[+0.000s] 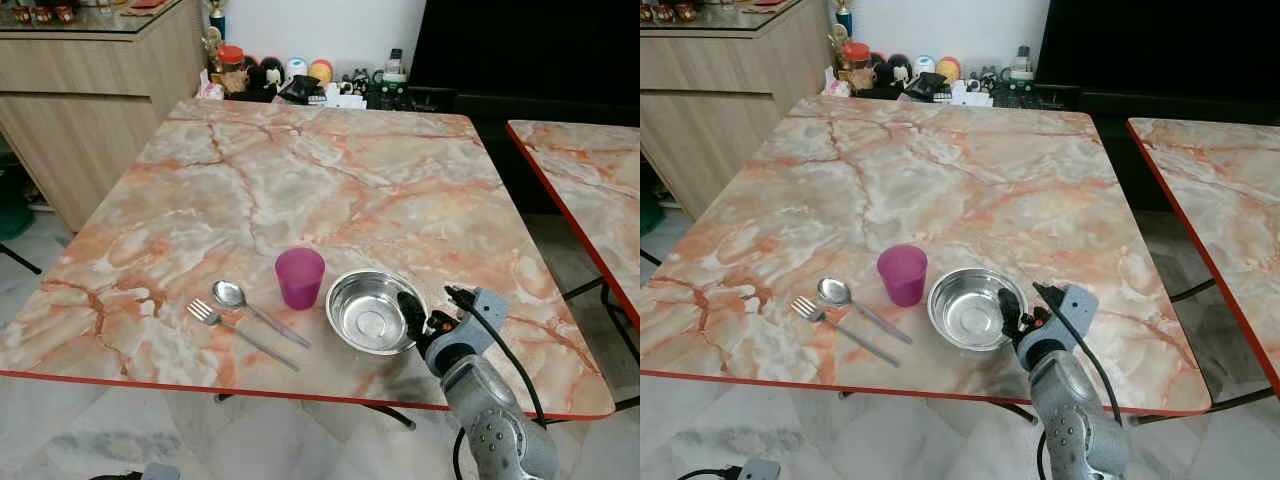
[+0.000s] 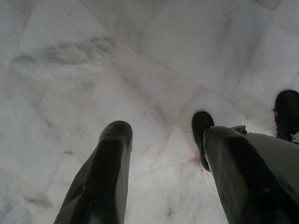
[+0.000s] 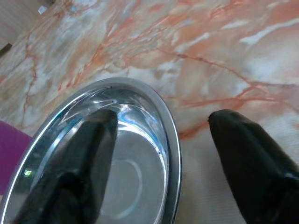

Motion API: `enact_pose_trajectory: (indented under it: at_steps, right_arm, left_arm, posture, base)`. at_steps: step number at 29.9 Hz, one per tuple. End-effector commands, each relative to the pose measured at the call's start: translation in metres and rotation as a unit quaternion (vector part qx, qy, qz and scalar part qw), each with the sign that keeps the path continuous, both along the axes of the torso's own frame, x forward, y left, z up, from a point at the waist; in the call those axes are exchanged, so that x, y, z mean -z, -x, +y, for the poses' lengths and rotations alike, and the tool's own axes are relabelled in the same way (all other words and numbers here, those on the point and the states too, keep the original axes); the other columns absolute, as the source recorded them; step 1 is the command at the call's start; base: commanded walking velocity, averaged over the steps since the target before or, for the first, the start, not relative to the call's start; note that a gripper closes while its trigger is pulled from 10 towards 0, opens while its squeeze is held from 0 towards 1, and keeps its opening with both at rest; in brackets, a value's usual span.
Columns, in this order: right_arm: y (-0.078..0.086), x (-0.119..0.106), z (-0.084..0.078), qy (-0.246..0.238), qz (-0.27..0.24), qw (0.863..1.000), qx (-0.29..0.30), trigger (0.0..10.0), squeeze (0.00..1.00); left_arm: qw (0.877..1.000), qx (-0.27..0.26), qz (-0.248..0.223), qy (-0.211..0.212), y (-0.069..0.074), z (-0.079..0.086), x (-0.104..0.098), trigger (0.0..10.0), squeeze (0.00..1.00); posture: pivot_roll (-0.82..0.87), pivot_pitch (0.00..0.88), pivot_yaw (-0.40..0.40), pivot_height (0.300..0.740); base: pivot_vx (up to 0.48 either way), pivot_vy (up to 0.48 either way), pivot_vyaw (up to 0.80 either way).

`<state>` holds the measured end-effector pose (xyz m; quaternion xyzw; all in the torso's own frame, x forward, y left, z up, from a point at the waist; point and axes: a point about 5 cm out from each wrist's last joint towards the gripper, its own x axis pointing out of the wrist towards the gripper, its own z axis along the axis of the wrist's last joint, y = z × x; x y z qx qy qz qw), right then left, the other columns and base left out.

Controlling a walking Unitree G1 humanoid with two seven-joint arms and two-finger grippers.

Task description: Setting the table

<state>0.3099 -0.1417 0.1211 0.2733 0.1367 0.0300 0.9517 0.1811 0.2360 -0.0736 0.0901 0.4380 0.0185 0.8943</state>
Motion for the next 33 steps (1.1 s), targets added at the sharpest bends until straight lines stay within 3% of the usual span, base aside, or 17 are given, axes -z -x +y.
enact_pose_trajectory:
  at_steps: [1,3,4,5,21,22,23,24,25,26,33]
  right_arm:
    - [0.002,0.007,0.0,-0.007,0.016,1.0,-0.004,0.0,0.0]
    - [0.002,0.008,0.0,-0.007,0.02,1.0,-0.005,0.0,0.0]
    - [0.003,0.01,0.001,-0.004,0.025,1.0,-0.009,4.2,0.0]
    - [0.003,0.011,0.001,-0.001,0.028,1.0,-0.009,10.0,0.0]
    - [0.001,0.011,0.011,-0.007,0.031,0.999,-0.042,10.0,0.0]
    - [0.001,0.011,0.012,-0.008,0.029,0.998,-0.047,6.5,0.0]
    - [0.001,0.011,0.012,-0.009,0.029,0.998,-0.048,6.5,0.0]
    - [0.001,0.011,0.012,-0.01,0.029,0.998,-0.048,1.3,0.0]
    - [0.001,0.011,0.012,-0.01,0.029,0.998,-0.048,1.3,0.0]
    - [0.001,0.011,0.012,-0.009,0.029,0.998,-0.048,0.0,0.0]
    - [0.002,0.011,0.014,-0.008,0.03,0.998,-0.053,0.0,0.0]
  left_arm:
    - [1.0,0.004,0.024,-0.006,0.011,0.002,0.005,10.0,0.0]
    - [1.0,0.005,0.024,-0.006,0.011,0.002,0.005,10.0,0.0]
    - [1.0,0.005,0.024,-0.006,0.011,0.002,0.005,10.0,0.0]
    - [1.0,0.005,0.023,-0.006,0.01,0.002,0.005,10.0,0.0]
    - [1.0,0.004,0.024,-0.006,0.01,0.001,0.005,10.0,0.0]
    - [1.0,0.004,0.024,-0.006,0.01,0.0,0.005,10.0,0.0]
    - [1.0,0.004,0.024,-0.005,0.011,0.0,0.006,10.0,0.0]
    - [1.0,0.004,0.024,-0.006,0.011,0.0,0.006,10.0,0.0]
    - [1.0,0.004,0.024,-0.006,0.011,0.0,0.006,10.0,0.0]
    - [1.0,0.005,0.024,-0.006,0.011,0.0,0.006,10.0,0.0]
    - [1.0,0.002,0.023,-0.007,0.01,0.001,0.005,10.0,0.0]
  posture:
    - [0.02,0.13,-0.024,0.74]
    - [0.02,0.138,-0.023,0.74]
    - [0.02,0.138,-0.023,0.74]
    - [0.02,0.141,-0.022,0.74]
    - [0.02,0.138,-0.025,0.74]
    - [0.02,0.138,-0.025,0.74]
    - [0.02,0.138,-0.025,0.74]
    - [0.02,0.139,-0.025,0.74]
    - [0.02,0.139,-0.025,0.74]
    - [0.02,0.139,-0.024,0.74]
    - [0.02,0.149,-0.024,0.74]
  base:
    - [0.0,0.0,0.0]
    - [0.0,0.0,0.0]
    - [0.0,0.0,0.0]
    - [0.0,0.0,0.0]
    - [0.0,0.0,0.0]
    - [0.0,0.0,0.0]
    - [0.0,0.0,0.0]
    - [0.0,0.0,0.0]
    - [0.0,0.0,0.0]
    - [0.0,0.0,0.0]
    - [0.0,0.0,0.0]
